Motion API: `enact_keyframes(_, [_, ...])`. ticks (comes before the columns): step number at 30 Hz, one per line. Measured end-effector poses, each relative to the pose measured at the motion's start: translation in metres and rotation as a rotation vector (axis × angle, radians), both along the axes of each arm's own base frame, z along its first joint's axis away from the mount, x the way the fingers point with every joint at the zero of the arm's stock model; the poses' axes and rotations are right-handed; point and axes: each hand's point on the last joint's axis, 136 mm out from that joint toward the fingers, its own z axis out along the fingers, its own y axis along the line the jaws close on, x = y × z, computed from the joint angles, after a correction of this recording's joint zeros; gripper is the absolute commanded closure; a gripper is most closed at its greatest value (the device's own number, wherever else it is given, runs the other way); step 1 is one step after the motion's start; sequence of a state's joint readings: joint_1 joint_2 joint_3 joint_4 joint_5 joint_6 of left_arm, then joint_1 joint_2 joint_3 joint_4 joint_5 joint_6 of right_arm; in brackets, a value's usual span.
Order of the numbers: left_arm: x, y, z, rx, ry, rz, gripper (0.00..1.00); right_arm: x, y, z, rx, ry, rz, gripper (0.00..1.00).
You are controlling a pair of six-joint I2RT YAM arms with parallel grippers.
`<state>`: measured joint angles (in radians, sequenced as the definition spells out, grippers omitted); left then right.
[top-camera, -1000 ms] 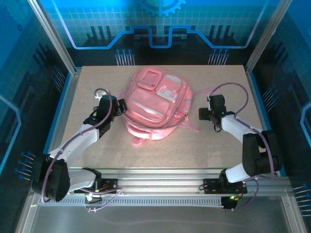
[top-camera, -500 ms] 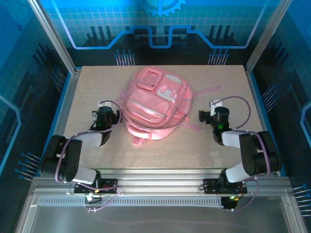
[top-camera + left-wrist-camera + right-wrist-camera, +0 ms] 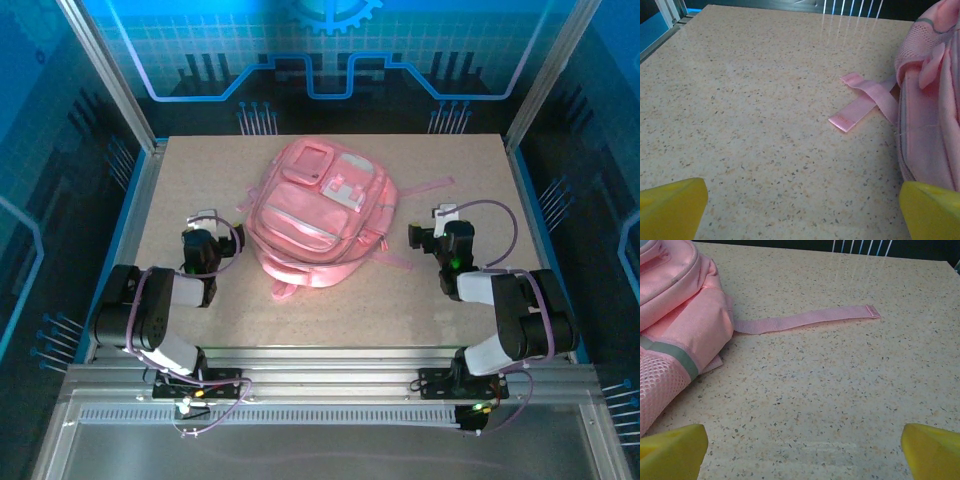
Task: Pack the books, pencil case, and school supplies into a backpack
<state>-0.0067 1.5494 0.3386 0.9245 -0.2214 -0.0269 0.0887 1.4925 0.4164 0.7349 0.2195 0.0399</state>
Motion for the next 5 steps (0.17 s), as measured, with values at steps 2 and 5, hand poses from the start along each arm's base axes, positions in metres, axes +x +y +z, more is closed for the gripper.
enact_keyframes(2, [0.0002,-0.0005,0.0004,-0.001,-0.002,-0.002,0.01,0.0,0.0,0.0,0.0,0.0,0.0,0.0])
enact_keyframes(5, [0.0002,-0.0003,0.0005,-0.001,-0.002,-0.002,0.28,0.0,0.0,0.0,0.0,0.0,0.0,0.0])
